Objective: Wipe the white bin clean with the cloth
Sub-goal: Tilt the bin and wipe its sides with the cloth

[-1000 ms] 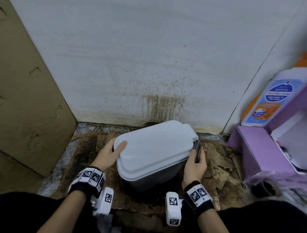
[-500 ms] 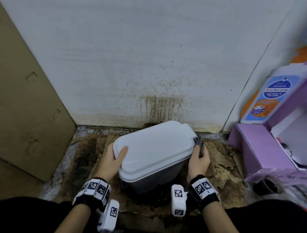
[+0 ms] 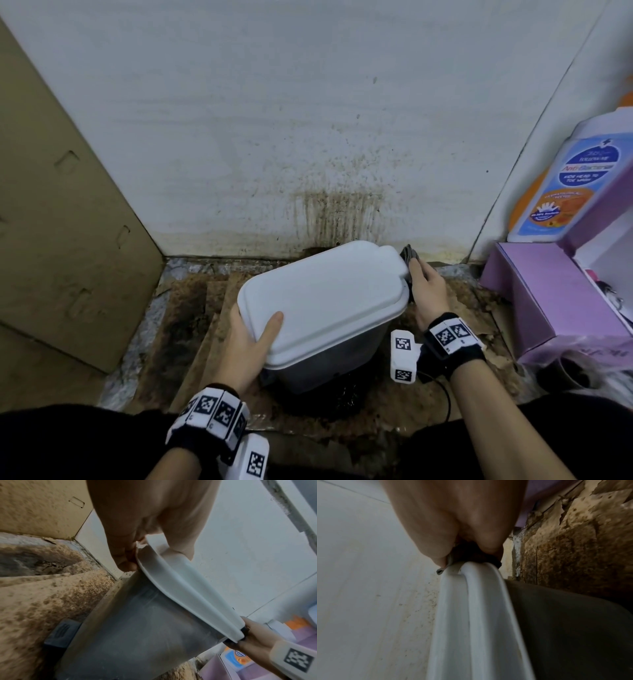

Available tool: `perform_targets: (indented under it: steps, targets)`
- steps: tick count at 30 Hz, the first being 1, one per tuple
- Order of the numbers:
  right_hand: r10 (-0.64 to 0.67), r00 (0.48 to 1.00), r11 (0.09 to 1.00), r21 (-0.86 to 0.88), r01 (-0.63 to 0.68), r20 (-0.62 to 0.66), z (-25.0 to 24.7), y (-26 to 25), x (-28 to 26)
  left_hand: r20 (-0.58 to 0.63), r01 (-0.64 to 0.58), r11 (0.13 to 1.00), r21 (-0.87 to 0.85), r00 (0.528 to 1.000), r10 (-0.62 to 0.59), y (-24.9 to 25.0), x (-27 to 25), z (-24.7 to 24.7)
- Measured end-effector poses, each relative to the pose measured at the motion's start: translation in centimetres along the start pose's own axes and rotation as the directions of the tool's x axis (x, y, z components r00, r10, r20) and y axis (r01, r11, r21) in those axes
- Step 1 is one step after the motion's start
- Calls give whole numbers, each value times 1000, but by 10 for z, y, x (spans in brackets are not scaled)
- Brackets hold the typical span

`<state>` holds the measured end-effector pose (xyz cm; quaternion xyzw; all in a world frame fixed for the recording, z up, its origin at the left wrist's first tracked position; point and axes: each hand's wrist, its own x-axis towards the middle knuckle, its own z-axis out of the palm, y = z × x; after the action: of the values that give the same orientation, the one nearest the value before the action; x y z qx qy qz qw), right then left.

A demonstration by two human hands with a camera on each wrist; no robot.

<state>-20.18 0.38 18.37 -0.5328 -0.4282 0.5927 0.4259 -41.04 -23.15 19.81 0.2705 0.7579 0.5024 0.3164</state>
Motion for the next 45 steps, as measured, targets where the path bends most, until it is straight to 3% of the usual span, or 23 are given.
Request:
perform_targets:
  steps: [5, 11, 17, 27, 32, 36, 39, 42, 45]
  targets:
    - [-19, 1000, 1000, 3, 19, -7, -8, 1, -13, 18, -35, 999, -37, 999, 36, 1, 11, -6]
    - [-60, 989, 996, 61, 69, -138, -16, 19, -54, 130, -92, 994, -53, 987, 98, 12, 36, -23]
    - [-92, 989, 994, 53, 99, -118, -15, 29, -79, 128, -32, 999, -16, 991, 34, 3, 57, -32]
    - [-55, 990, 995, 77, 66, -133, -14, 23, -72, -18, 11, 965, 263, 1000, -6, -19, 56, -23]
    - [-109, 979, 994, 6, 112, -172, -13, 22, -68, -139, -33, 922, 387, 986, 93, -19, 49, -18]
    - [-231, 942, 969, -148, 200, -243, -13, 21, -67, -123, -117, 899, 421, 975, 184, -19, 47, -15]
    - [-383, 898, 903, -293, 314, -216, -11, 18, -74, -99, -116, 917, 381, 981, 165, -22, 49, -14]
    - [-598, 801, 680, -518, 519, 18, -5, 22, -81, -102, -115, 938, 326, 982, 156, -21, 50, -13]
    - [-647, 736, 486, -635, 601, 202, -3, 31, -82, -105, -118, 956, 267, 983, 150, -18, 47, -12]
